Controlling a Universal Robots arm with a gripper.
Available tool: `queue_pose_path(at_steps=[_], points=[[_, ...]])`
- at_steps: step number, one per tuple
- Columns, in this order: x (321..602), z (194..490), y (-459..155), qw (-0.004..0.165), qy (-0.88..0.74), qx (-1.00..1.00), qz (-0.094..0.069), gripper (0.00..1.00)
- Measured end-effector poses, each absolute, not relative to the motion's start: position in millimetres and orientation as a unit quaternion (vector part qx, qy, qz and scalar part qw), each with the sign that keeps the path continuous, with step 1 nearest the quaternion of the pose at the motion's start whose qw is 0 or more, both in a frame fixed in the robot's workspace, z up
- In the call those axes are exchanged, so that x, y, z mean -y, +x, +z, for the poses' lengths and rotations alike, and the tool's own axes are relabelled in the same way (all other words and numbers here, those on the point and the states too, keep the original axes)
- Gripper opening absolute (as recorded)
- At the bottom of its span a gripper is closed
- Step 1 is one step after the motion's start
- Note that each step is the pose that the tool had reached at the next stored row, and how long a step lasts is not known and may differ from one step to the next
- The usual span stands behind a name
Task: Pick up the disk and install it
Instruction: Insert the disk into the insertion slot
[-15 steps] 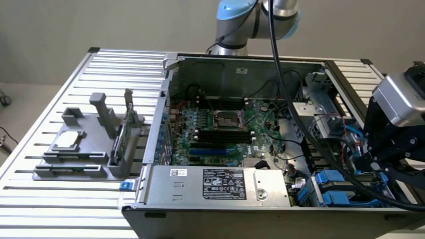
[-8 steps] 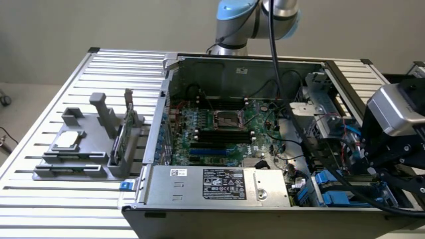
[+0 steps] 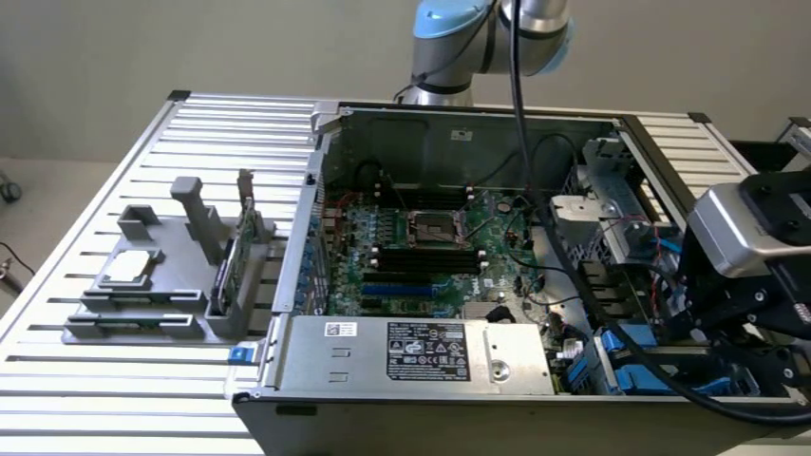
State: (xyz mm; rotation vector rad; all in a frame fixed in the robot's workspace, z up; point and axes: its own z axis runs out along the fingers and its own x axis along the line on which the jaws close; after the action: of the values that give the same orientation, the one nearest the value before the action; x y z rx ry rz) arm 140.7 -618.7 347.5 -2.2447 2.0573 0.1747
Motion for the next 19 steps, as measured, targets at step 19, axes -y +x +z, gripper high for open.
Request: queue_pose_path(at_steps=[19], points=[[618.3, 325.9, 141.8, 0.046, -0.735, -0.674, 0.057, 0.11]])
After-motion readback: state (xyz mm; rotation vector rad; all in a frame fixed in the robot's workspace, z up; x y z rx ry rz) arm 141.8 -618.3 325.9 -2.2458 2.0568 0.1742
